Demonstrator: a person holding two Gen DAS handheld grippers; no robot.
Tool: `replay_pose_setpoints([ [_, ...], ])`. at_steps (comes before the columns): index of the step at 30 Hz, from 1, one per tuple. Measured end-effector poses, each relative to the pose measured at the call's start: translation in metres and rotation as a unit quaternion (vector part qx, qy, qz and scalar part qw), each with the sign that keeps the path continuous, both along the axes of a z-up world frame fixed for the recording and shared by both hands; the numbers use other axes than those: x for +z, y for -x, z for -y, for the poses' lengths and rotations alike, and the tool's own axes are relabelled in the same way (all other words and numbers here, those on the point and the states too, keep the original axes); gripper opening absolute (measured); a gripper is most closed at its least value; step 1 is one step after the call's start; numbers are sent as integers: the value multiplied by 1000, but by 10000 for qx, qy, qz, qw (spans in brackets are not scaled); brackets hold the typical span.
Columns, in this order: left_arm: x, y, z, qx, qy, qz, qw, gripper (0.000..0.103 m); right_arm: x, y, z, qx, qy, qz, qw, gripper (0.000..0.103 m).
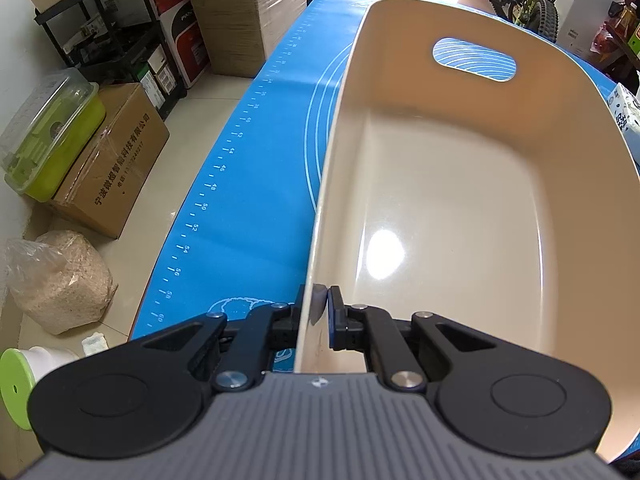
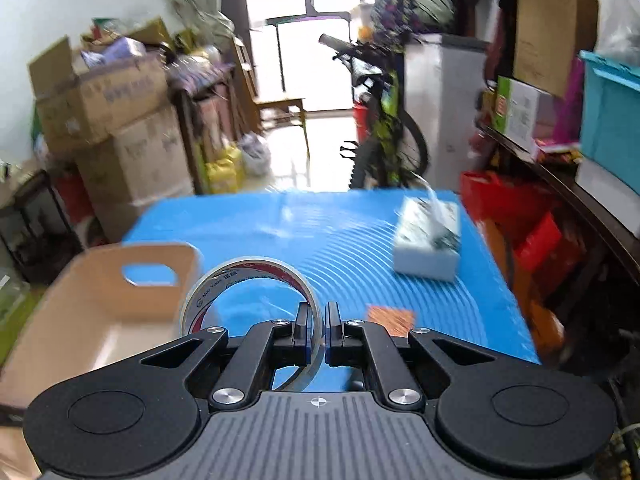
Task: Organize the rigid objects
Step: 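Grasp the tape roll with the right gripper and drop it into the bin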
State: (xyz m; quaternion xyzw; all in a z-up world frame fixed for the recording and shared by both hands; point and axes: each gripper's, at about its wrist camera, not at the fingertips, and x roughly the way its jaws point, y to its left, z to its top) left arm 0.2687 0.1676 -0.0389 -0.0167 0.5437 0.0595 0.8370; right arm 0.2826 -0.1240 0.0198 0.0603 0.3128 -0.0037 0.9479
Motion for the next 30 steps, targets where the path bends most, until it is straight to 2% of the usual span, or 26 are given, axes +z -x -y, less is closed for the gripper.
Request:
replay_pose_setpoints([
  [5, 0, 0, 1, -14, -22, 3, 10000, 10, 13, -9, -31, 349, -92, 121, 9993, 18],
  [12, 1, 0, 4, -32, -84, 2, 10000, 10, 12, -12, -78, 876, -15, 42, 9961, 18],
  [16, 1, -1, 6, -57, -136, -6, 9999, 10, -3, -14, -110, 1267, 172, -276, 9914, 18],
  [25, 1, -1, 6, -58, -127, -11, 9999, 10, -38, -6, -168, 1987, 725, -966, 9726, 18],
  [28, 1, -1, 6, -67, -132, -10, 9999, 10, -46, -8, -168, 2109, 752, -1152, 9678, 23],
  [30, 1, -1, 7, -66, -131, -12, 9999, 10, -46, -6, -168, 2136, 755, -1126, 9675, 37],
])
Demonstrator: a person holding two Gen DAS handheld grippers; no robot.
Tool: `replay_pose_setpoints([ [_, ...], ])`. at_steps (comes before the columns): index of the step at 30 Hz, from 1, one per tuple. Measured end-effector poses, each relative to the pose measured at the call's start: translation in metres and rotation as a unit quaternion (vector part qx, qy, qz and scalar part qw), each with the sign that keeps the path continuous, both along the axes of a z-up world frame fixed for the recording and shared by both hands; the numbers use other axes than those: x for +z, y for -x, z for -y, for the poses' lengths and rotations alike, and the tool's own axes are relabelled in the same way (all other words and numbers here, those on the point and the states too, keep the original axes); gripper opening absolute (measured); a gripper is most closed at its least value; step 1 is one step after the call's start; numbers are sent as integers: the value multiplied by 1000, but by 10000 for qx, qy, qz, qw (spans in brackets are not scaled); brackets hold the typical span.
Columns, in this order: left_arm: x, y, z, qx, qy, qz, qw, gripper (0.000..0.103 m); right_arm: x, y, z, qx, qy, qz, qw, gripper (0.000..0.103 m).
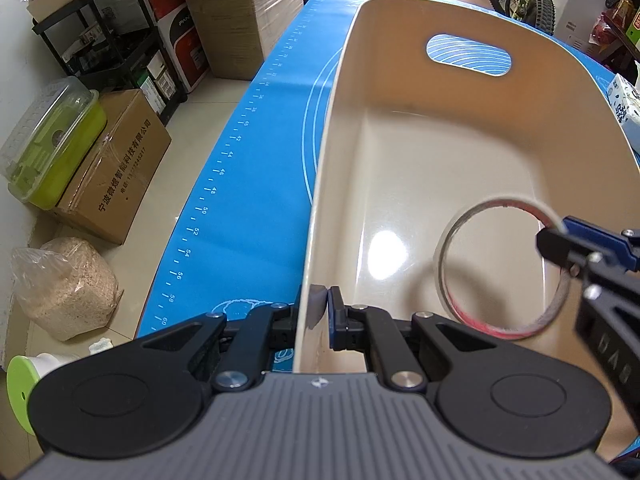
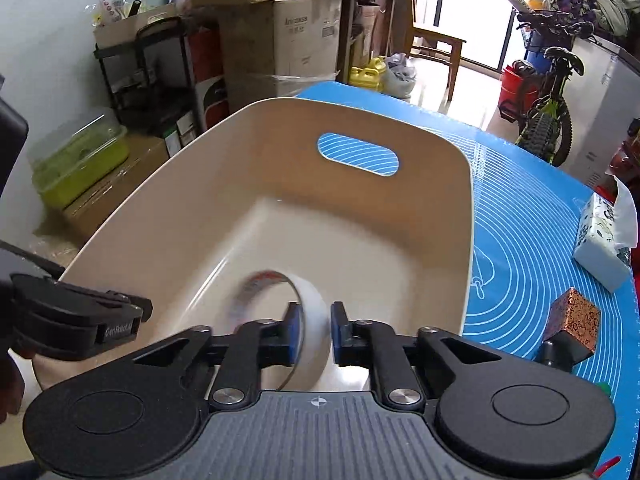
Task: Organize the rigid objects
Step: 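Grasp the tape roll with the right gripper and drop it into the bin, then grasp the white USB charger with the right gripper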
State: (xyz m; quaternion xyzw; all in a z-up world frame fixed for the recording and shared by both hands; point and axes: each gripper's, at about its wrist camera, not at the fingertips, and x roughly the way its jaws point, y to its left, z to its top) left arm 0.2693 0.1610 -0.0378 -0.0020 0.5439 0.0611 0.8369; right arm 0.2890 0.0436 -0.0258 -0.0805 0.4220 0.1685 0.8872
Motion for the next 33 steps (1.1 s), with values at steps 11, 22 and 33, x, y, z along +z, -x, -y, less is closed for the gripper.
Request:
replay_pose_setpoints([
  [11, 0, 1, 1, -24, -44, -4, 10000, 10, 45, 8, 60, -377, -914, 316, 9946, 73],
  [22, 1, 1, 1, -8, -56, -13, 10000, 10, 43, 1, 130, -1044, -845, 392, 9902, 78],
  [33, 1, 1, 0, 29, -39, -23, 10000, 10, -18, -11, 152, -962, -417, -471, 9934, 77],
])
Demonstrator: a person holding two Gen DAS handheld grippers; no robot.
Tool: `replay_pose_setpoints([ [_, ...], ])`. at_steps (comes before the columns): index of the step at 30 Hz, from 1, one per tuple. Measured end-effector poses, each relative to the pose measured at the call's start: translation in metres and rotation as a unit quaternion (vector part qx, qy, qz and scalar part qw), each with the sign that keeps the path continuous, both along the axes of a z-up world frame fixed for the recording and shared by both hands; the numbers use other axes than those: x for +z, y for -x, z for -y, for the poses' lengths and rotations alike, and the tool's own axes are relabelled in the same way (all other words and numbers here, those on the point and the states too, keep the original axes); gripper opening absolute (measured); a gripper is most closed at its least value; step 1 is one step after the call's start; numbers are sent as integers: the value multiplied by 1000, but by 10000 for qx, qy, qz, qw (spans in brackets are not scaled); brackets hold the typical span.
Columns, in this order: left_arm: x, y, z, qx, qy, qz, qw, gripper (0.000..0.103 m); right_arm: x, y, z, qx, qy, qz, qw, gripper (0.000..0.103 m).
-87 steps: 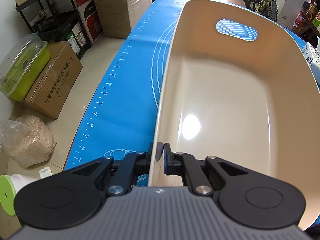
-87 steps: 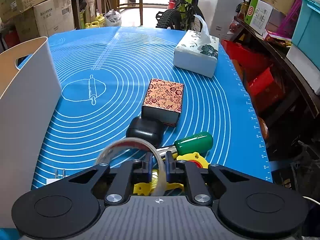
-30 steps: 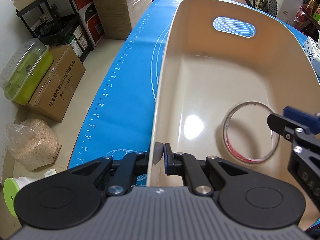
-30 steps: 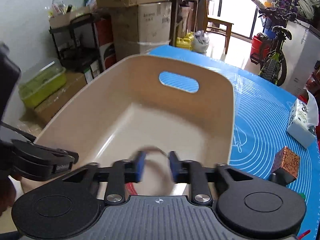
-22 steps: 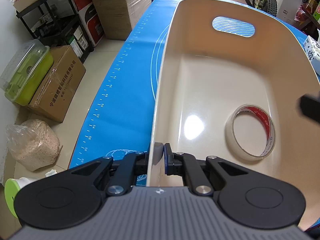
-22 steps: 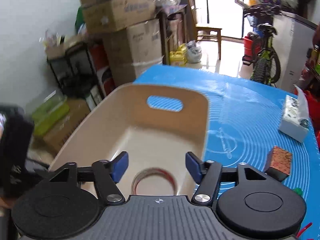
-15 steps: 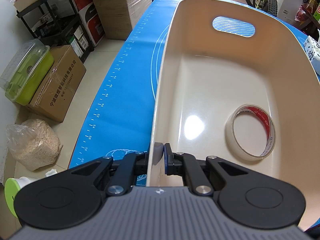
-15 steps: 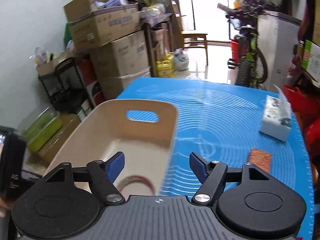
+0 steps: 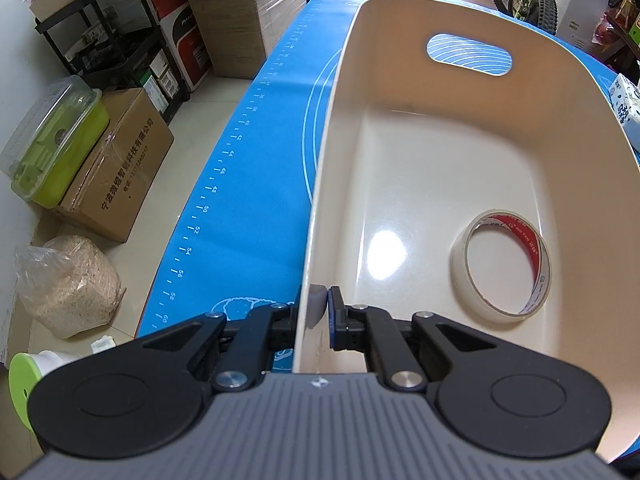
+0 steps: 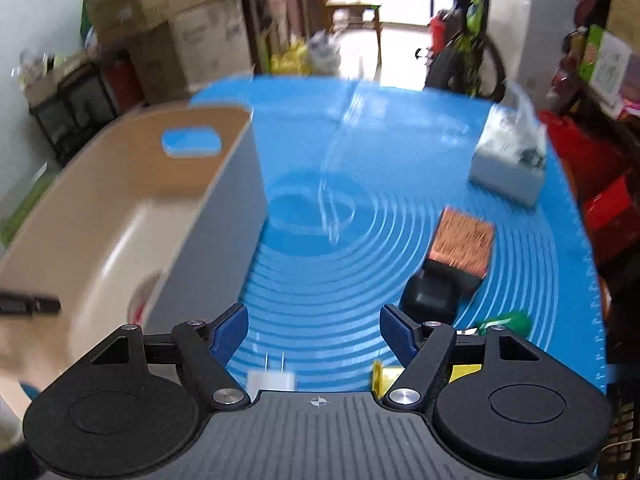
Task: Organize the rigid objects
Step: 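Grasp the white USB charger with the right gripper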
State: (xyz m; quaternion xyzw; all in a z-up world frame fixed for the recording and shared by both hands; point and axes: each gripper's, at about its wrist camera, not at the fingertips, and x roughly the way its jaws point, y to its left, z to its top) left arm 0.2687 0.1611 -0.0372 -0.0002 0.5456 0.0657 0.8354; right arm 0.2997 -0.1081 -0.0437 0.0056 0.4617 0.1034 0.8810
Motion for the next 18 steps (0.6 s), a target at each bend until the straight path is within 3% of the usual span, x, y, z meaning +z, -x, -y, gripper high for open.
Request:
replay_pose_setpoints([
  [13, -1, -1, 0, 8, 12, -11, 10000, 10, -45, 0, -17, 702, 175, -675, 9951, 74],
  [18, -1, -1, 0, 9, 13, -10, 10000, 10, -54, 3, -24, 805, 188, -725, 9939, 64],
])
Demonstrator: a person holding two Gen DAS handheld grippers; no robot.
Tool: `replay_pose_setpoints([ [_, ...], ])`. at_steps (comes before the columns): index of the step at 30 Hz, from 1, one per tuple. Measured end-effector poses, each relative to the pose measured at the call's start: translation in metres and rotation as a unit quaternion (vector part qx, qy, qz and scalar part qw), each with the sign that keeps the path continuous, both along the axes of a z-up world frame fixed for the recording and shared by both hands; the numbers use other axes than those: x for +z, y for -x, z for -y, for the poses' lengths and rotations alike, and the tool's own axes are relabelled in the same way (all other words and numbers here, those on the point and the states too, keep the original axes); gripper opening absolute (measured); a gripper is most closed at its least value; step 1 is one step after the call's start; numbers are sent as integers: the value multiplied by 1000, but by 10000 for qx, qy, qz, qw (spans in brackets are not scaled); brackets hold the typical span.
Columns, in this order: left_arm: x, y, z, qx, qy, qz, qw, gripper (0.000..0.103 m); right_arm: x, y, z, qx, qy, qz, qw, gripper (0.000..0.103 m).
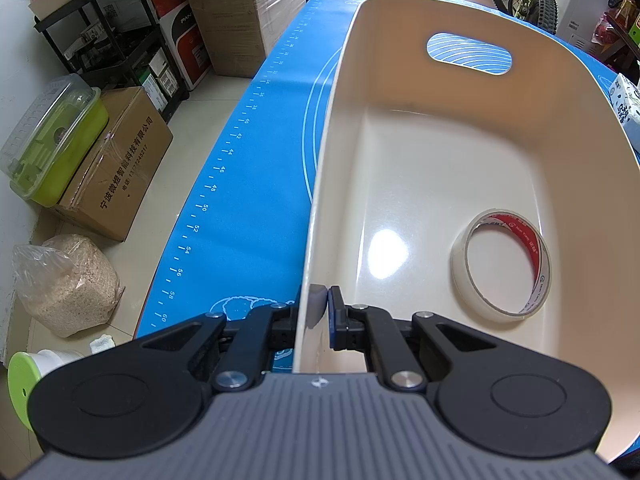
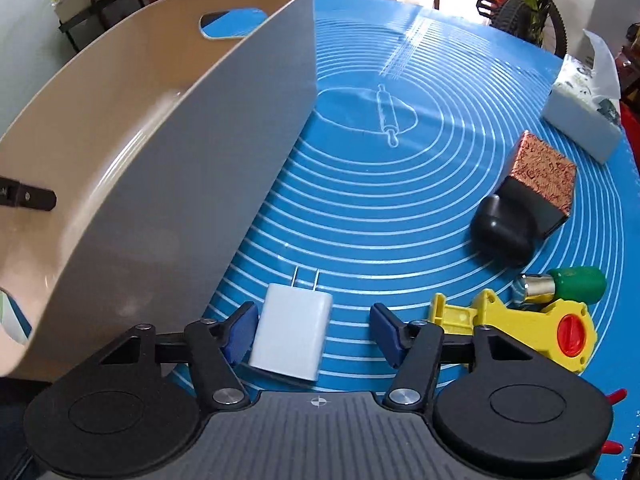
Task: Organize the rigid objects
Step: 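Grasp the white USB charger with the right gripper, then carry the charger into the bin and release it onto the tape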
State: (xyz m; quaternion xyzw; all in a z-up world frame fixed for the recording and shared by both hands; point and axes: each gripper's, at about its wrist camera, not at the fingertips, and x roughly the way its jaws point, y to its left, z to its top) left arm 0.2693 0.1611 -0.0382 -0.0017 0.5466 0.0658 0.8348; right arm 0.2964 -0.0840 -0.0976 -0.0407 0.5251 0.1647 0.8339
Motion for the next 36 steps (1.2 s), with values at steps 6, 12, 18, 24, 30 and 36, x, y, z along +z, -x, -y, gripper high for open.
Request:
replay_pose_setpoints([
  [6, 0, 0, -1, 0, 4, -2, 10000, 10, 2, 3, -10, 160, 83, 61, 9998, 44],
  [12, -1, 0, 0, 13, 14, -6, 10000, 10, 5, 1, -11, 64, 180, 60, 9998, 42],
  [18, -1, 0, -1, 19, 16, -8, 10000, 11, 32, -1, 3, -390, 19, 422, 9983, 42],
  [24, 0, -1, 0, 21, 18, -10, 10000, 11, 69, 1, 14, -909, -341, 1166, 9884, 42],
  [30, 0, -1, 0, 17, 8, -10, 10000, 10, 107, 10, 6, -1025, -729, 2024, 9712, 42],
  [36, 0, -1, 0, 15, 3, -13, 10000, 10, 128, 12, -30, -701, -914, 2343, 9653, 42],
])
